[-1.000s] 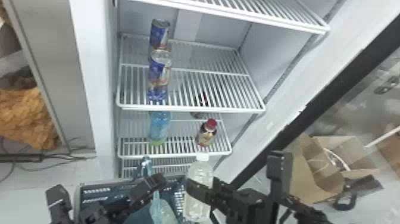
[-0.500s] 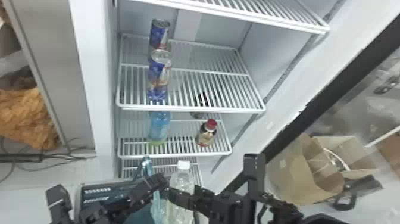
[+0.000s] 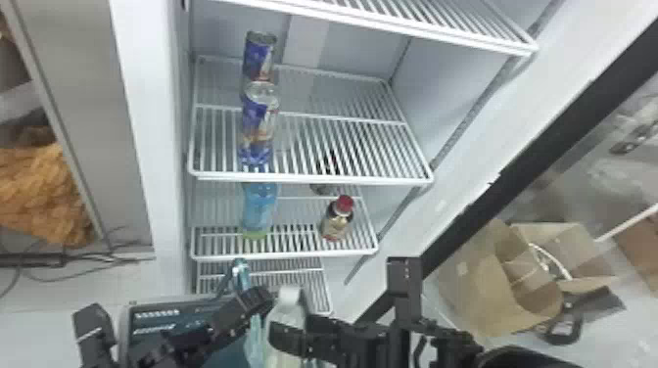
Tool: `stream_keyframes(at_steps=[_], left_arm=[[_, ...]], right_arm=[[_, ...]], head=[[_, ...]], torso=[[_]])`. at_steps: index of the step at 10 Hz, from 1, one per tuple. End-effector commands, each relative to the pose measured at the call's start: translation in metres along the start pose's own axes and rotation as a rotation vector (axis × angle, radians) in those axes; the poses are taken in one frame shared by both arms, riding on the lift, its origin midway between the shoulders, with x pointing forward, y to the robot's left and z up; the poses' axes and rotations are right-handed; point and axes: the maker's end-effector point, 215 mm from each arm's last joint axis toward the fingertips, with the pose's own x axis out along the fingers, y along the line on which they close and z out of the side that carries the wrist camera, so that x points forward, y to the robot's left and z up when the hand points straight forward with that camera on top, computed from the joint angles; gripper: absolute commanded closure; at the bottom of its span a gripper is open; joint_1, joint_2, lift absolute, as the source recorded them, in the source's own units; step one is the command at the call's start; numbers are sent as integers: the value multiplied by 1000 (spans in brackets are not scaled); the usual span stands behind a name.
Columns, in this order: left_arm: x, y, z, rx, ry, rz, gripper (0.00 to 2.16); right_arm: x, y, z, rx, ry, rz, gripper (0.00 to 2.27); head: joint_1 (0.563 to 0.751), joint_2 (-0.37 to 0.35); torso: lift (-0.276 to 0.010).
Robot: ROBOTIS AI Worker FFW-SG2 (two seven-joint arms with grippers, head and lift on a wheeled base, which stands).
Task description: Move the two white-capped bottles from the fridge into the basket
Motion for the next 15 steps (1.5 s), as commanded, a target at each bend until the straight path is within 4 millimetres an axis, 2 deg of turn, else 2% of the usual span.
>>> stream_keyframes(at_steps=[1, 4, 9, 13, 15], left_arm=[[0, 0, 0, 0, 1, 2, 1168], [0, 0, -1, -1, 3, 2, 1167], [0, 0, 0, 0, 1, 0, 1168], [0, 0, 0, 0, 1, 2, 1167], [0, 0, 1, 2, -3, 0, 1167]], right_arm=[[0, -1, 0, 0, 2, 0, 483], [-1, -3, 5, -9, -9, -7, 489], [-20, -24, 43, -106, -107, -117, 513], [-40, -22, 100, -223, -305, -168, 513], [-59, -12, 144, -279, -504, -182, 513]], head=[[695, -346], [695, -349], [695, -350], [695, -350], [695, -350]], torso=[[0], [0], [0], [0], [0]])
